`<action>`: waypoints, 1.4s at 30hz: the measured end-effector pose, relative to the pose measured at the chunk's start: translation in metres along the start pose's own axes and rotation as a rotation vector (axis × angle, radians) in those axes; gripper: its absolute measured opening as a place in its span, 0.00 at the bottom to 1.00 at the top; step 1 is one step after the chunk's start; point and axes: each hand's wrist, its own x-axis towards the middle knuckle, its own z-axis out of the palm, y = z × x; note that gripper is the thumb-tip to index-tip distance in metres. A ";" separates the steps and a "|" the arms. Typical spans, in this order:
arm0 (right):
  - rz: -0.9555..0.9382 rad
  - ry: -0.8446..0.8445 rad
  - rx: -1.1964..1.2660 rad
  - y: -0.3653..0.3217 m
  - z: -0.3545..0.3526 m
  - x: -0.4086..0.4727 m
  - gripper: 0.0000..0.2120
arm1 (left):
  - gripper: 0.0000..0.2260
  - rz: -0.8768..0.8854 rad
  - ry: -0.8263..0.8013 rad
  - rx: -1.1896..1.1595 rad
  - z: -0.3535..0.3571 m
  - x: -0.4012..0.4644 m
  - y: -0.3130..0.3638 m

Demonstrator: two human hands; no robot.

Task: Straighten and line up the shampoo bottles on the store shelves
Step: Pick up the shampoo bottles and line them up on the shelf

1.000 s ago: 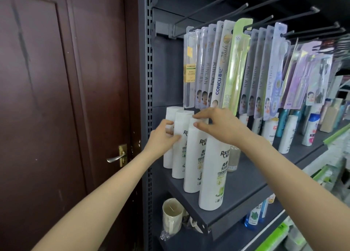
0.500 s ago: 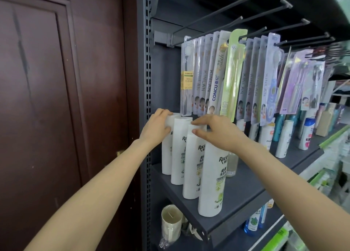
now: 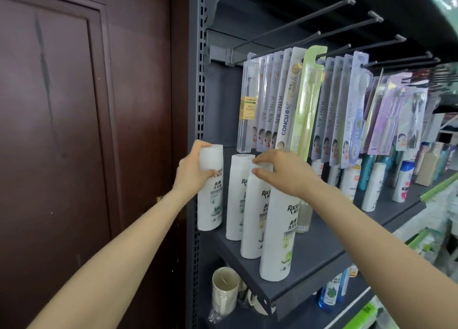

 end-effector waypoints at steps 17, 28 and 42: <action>-0.046 -0.059 0.651 -0.077 0.044 -0.008 0.21 | 0.26 0.122 -0.072 -0.124 -0.076 -0.058 0.037; -0.007 0.021 1.104 -0.086 0.070 -0.030 0.18 | 0.30 0.059 -0.176 -0.248 -0.095 -0.089 0.035; 0.205 0.078 1.254 -0.094 0.074 -0.032 0.19 | 0.40 -0.089 -0.331 -0.157 -0.085 -0.127 0.008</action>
